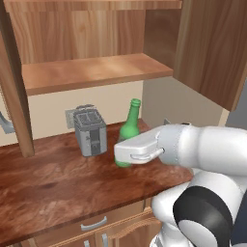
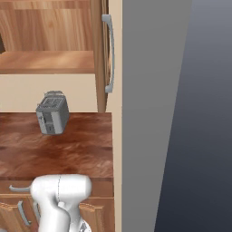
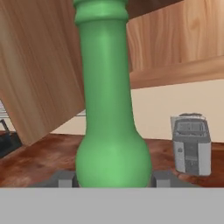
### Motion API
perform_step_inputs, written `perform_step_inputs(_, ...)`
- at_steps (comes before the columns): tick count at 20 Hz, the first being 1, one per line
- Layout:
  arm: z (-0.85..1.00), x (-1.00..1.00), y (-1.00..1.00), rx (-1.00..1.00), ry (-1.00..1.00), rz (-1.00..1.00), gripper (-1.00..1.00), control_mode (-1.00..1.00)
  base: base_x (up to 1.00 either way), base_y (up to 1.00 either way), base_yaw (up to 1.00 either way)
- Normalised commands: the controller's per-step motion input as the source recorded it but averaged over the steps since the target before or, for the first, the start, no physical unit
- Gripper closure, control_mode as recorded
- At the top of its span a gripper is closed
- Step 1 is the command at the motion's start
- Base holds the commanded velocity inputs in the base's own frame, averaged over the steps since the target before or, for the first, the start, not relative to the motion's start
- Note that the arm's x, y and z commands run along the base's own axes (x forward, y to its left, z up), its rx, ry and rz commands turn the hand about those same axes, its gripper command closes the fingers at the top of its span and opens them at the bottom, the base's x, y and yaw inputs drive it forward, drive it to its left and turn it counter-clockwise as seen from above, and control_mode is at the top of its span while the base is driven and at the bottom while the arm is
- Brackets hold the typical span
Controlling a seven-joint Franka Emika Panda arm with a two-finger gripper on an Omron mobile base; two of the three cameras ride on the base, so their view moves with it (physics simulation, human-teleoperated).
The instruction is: Get the candle and the beer from the cabinet and move them to the dining counter.
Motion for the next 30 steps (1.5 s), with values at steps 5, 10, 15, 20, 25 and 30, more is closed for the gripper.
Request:
perform_step_inputs(5,-0.1,-0.01,0.0,0.0,0.0,0.0,1.0,1.0,-0.28,0.0,0.07)
perform_step_inputs(10,0.0,0.0,0.0,0.0,0.0,0.0,1.0,1.0,-0.66,0.06,0.19)
perform_step_inputs(15,0.0,0.0,0.0,0.0,0.0,0.0,1.0,1.0,-0.7,0.22,0.23)
perform_step_inputs(20,0.0,0.0,0.0,0.0,0.0,0.0,1.0,1.0,-0.62,0.4,0.3)
perform_step_inputs(25,0.0,0.0,0.0,0.0,0.0,0.0,1.0,1.0,-0.23,0.82,0.38)
perform_step_inputs(30,0.0,0.0,0.0,0.0,0.0,0.0,1.0,1.0,0.0,1.0,0.41)
